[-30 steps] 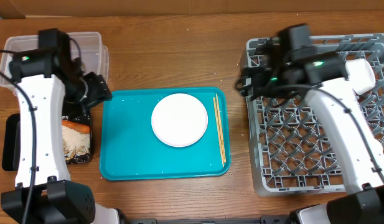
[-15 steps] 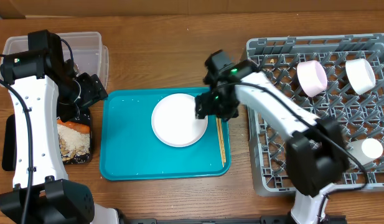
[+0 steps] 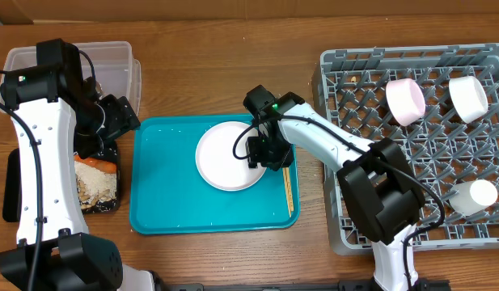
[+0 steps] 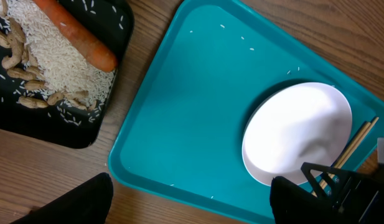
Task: Sort waste into correct bins and load items into the dishwasher
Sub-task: 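Lift the plate and stand it in the rack's upper left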
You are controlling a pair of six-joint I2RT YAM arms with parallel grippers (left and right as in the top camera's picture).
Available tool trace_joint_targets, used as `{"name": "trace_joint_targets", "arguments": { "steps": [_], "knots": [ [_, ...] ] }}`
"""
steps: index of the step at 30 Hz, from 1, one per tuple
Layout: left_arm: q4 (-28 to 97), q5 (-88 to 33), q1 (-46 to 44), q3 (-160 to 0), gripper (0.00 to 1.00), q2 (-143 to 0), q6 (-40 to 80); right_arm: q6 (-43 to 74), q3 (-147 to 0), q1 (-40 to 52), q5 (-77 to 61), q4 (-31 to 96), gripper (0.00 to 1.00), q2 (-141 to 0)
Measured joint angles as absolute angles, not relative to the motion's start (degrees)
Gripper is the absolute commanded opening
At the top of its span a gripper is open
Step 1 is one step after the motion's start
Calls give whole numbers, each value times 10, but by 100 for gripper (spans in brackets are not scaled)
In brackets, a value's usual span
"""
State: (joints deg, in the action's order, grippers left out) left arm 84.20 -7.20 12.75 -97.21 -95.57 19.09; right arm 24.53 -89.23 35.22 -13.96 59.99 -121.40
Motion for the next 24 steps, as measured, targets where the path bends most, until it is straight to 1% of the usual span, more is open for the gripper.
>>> {"name": "trace_joint_targets", "arguments": {
  "steps": [3,5,7,8,9,16,20,24],
  "knots": [
    [842,-72,128,-972,82,-956,191,260,-892,352,-125,599,30,-1214],
    [842,-72,128,-972,82,-956,191,271,-892,352,-117,598,24,-1214],
    [842,-72,128,-972,82,-956,191,280,-892,352,-113,595,15,-1214],
    [842,-72,128,-972,82,-956,191,288,-892,352,-111,593,8,-1214],
    [842,-72,128,-972,82,-956,191,293,-892,352,-110,592,4,-1214],
    [842,-72,128,-972,82,-956,190,311,-893,348,-105,587,4,-1214],
    [842,-72,128,-972,83,-956,189,310,-909,331,-93,632,4,-1213],
    [842,-72,128,-972,83,-956,189,295,-959,291,-38,686,4,-1185]
  ]
}}
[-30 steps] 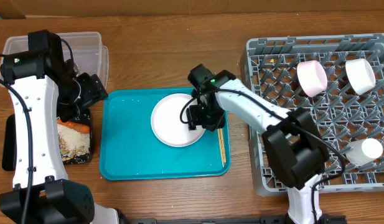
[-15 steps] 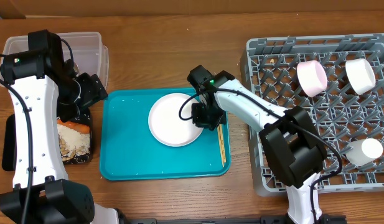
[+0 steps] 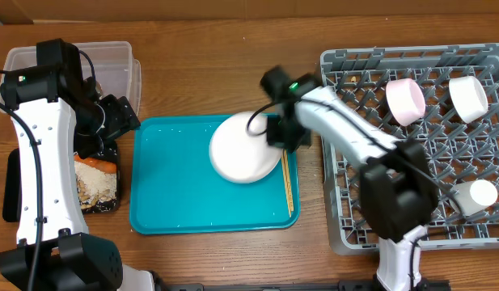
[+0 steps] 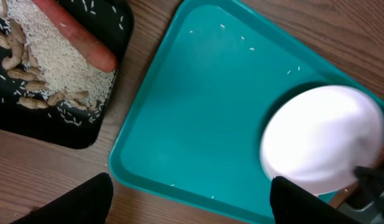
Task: Sort waste into correct bins and load items into the dishwasher
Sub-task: 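Lift the plate and stand it in the rack's upper left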
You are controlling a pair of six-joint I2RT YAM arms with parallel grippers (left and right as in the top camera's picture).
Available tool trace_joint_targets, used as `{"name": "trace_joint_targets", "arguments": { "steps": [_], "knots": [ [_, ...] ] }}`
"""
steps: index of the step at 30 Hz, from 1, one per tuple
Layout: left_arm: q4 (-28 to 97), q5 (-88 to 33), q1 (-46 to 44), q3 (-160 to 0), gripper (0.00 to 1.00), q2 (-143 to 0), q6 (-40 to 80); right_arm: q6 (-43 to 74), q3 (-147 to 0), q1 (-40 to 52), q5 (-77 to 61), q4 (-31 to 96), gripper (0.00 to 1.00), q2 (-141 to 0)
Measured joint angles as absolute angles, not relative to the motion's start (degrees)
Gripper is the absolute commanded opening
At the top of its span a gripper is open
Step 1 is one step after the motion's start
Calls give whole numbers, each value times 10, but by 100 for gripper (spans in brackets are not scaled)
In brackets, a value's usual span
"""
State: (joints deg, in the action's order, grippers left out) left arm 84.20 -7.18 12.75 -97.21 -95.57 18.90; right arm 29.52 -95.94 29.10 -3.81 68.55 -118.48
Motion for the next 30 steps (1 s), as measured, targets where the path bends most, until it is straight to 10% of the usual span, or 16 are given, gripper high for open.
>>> {"name": "trace_joint_targets", "arguments": {
  "steps": [17,30],
  "knots": [
    [840,-72,128,-972,83,-956,189,297,-1016,237,585,762,4,-945],
    [840,-72,128,-972,83,-956,188,390,-806,237,663,683,4,-967]
  ]
}}
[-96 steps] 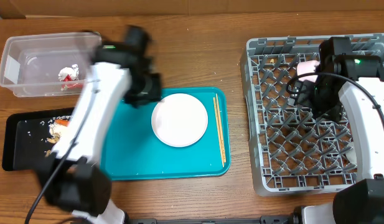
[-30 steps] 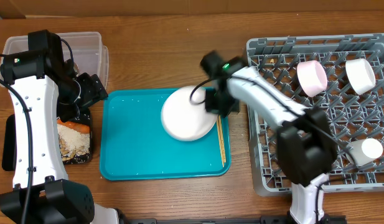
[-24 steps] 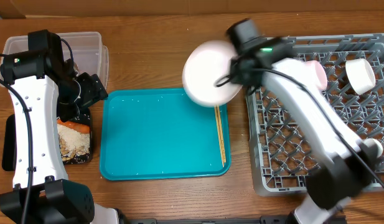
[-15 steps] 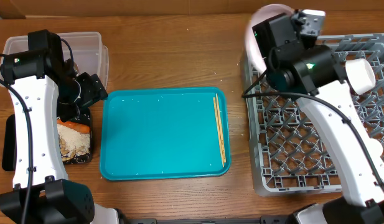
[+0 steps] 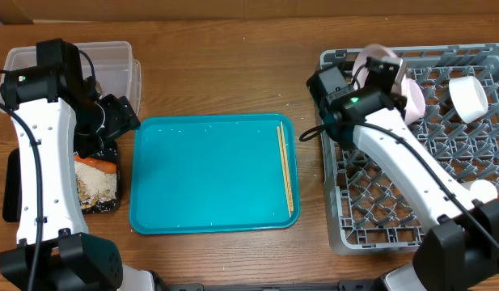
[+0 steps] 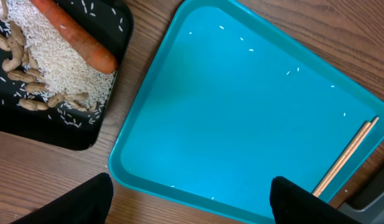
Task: Sort waste into correct bins and load items into the dishwasher
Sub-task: 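Lift the plate and stand it in the rack's upper left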
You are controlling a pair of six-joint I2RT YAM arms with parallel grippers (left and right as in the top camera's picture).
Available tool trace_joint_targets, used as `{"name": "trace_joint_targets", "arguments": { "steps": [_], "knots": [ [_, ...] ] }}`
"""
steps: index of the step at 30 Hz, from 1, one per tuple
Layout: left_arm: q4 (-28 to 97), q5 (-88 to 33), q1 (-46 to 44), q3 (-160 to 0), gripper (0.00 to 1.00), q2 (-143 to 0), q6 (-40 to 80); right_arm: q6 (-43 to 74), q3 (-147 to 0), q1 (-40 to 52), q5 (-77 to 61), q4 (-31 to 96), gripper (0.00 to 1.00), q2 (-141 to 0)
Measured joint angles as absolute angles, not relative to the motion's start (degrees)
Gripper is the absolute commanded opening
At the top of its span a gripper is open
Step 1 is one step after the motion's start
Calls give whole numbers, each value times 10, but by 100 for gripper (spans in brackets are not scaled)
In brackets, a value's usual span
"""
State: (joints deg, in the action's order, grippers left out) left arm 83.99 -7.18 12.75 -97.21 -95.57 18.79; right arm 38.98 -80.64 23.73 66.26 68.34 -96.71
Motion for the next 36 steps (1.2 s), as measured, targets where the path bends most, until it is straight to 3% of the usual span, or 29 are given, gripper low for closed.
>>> {"name": "trace_joint_targets", "arguments": {
  "steps": [5,8,15,20,27,36],
  "knots": [
    [838,-72,128,-972,82,-956,182,395,-795,241,633,666,4,-977],
    [838,-72,128,-972,82,-956,180,397,-795,256,595,664,9,-977],
    [837,-72,128,-972,82,-956,180,403,-795,306,445,666,32,-977],
    [837,-72,128,-972,83,-956,180,403,-795,324,395,667,34,-977],
    [836,-72,128,-972,83,-956,180,397,-800,323,368,677,52,-964],
    [836,-72,128,-972,83,-956,180,229,-861,344,119,602,57,-911]
  ]
}}
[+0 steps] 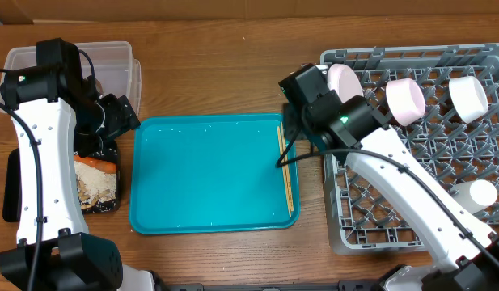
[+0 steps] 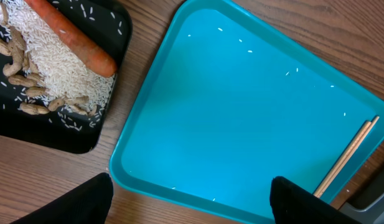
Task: Sort waste into correct bins and load items into the dishwasher
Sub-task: 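Lift the plate and stand it in the rack's upper left, then reach the right gripper down to the wooden chopsticks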
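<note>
A white plate [image 1: 344, 81] stands on edge at the near-left corner of the grey dishwasher rack [image 1: 370, 226]. Two wooden chopsticks [image 1: 286, 174] lie along the right edge of the teal tray [image 1: 209, 178]; the left wrist view shows them too [image 2: 345, 158]. My right gripper [image 1: 286, 144] hangs over the chopsticks' far end, apparently open with nothing in it. My left gripper [image 2: 192, 202] is open above the tray's left edge [image 2: 126, 155], its fingertips [image 2: 79, 202] wide apart and empty.
A black tray [image 2: 98, 134] holds rice, peanuts and a carrot [image 2: 73, 40]. A clear plastic tub [image 1: 71, 61] stands behind it. In the rack are a pink cup [image 1: 405, 101] and two white cups [image 1: 467, 97]. Rice grains dot the teal tray.
My right gripper has let go of the white plate, which now stands in the rack's corner. That gripper has moved back left and now hangs over the chopsticks. The left arm has not moved.
The white plate lay on the teal tray with my right gripper at its right rim. Then the plate was lifted and tilted in that gripper. Then it was at the rack's near-left corner. Now it stands there alone, and the gripper is over the chopsticks.
</note>
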You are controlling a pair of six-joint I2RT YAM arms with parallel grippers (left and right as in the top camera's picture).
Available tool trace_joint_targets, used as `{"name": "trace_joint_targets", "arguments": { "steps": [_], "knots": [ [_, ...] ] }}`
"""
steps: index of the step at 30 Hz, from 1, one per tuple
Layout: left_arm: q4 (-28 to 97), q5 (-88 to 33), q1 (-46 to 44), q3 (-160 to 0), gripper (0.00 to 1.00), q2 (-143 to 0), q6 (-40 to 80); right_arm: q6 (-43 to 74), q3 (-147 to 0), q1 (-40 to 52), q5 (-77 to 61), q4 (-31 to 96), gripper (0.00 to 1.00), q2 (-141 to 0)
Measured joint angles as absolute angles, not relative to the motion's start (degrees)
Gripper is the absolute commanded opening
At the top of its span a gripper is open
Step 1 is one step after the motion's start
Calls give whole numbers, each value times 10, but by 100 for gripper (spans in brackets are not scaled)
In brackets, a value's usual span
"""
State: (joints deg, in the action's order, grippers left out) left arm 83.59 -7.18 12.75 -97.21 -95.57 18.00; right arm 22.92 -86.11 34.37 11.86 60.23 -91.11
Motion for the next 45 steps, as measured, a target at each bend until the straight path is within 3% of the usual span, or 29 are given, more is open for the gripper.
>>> {"name": "trace_joint_targets", "arguments": {
  "steps": [5,16,45],
  "knots": [
    [836,-72,128,-972,83,-956,180,213,-835,368,21,574,57,-917],
    [836,-72,128,-972,83,-956,180,214,-751,373,-56,522,56,-1043],
    [831,-72,128,-972,83,-956,180,223,-731,376,-10,500,56,-1112]
  ]
}}
